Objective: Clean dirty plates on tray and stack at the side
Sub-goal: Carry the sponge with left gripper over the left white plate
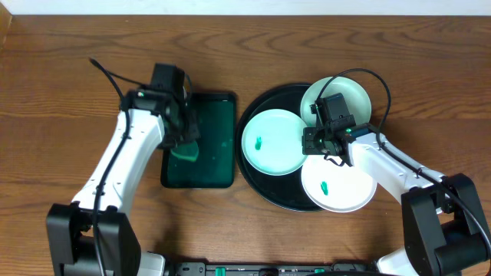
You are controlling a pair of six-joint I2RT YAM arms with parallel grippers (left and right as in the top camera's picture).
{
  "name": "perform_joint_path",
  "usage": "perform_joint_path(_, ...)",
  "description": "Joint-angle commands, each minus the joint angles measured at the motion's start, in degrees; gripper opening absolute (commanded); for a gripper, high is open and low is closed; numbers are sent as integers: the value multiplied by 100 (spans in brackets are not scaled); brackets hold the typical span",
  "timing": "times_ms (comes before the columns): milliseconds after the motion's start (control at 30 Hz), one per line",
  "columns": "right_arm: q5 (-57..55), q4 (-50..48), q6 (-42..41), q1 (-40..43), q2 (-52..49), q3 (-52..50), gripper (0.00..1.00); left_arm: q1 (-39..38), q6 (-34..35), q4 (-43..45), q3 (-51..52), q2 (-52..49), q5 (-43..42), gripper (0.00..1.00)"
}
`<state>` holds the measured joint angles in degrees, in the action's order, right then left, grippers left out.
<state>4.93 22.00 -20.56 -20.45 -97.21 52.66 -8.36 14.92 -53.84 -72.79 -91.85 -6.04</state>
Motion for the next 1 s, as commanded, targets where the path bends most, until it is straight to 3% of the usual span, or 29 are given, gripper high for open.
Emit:
perform_joint_path(0, -103, -2, 20, 48, 122, -7, 1, -26, -66, -212, -901, 44, 214, 7)
perform_joint_path(200, -105, 7, 20, 48, 122, -7, 1, -334, 249, -59, -988, -7, -374, 7)
perform_joint_path(667, -105, 13, 20, 48, 122, -7, 1, -2050, 1506, 953, -848, -957, -382, 7)
perform_joint_path(967, -105, 11, 20, 48, 120, -9, 1, -2332, 1668, 1283, -848, -1609, -376, 7)
